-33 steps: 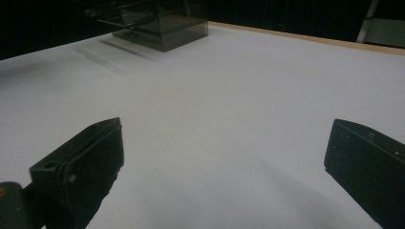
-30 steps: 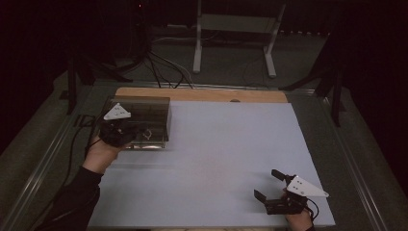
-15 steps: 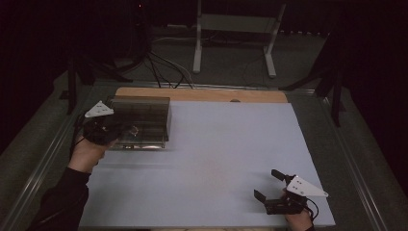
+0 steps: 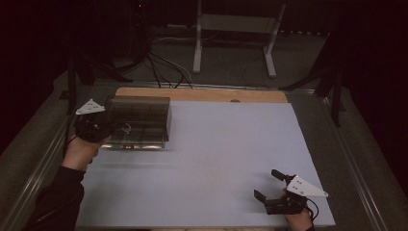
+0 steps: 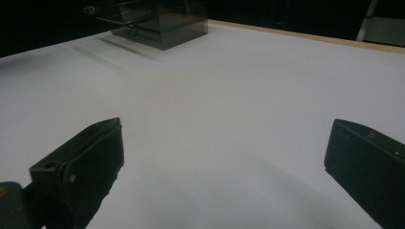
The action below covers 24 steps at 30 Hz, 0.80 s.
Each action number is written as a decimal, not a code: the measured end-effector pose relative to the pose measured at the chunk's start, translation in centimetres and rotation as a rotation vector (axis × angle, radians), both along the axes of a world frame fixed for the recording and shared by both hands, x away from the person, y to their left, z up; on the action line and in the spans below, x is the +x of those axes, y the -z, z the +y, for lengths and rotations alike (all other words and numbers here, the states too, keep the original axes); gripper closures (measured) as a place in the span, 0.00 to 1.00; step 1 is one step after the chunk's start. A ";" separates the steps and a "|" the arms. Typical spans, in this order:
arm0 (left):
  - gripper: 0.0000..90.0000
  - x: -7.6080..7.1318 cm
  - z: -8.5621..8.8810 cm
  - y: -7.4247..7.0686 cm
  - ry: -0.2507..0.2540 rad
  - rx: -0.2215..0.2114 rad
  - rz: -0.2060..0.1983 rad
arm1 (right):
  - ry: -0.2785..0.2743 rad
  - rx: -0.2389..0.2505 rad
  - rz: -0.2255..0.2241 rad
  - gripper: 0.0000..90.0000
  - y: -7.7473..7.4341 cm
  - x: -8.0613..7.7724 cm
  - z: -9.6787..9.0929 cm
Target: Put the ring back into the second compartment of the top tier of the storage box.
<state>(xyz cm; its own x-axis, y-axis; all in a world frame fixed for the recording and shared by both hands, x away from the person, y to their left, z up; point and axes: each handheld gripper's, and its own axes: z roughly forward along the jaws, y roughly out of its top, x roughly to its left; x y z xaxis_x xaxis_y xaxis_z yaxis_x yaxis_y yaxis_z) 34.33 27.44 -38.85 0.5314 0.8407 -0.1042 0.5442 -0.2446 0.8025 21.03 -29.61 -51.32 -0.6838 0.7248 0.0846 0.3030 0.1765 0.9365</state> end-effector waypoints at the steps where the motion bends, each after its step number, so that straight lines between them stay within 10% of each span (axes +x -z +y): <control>1: 1.00 0.0 0.0 0.1 -0.005 0.002 0.000 | 0.001 0.000 0.001 0.00 0.0 0.0 0.0; 24: 1.00 1.2 0.3 2.9 -0.019 -0.035 0.055 | 0.002 -0.001 -0.001 0.00 0.0 -0.1 0.0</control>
<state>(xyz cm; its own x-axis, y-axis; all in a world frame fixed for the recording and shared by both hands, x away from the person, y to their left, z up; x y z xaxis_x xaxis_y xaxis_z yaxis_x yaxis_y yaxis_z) 35.49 27.76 -41.73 0.5081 0.8459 -0.1620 0.5918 -0.2063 0.7792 20.97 -29.64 -51.31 -0.6825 0.7261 0.0835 0.3026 0.1767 0.9366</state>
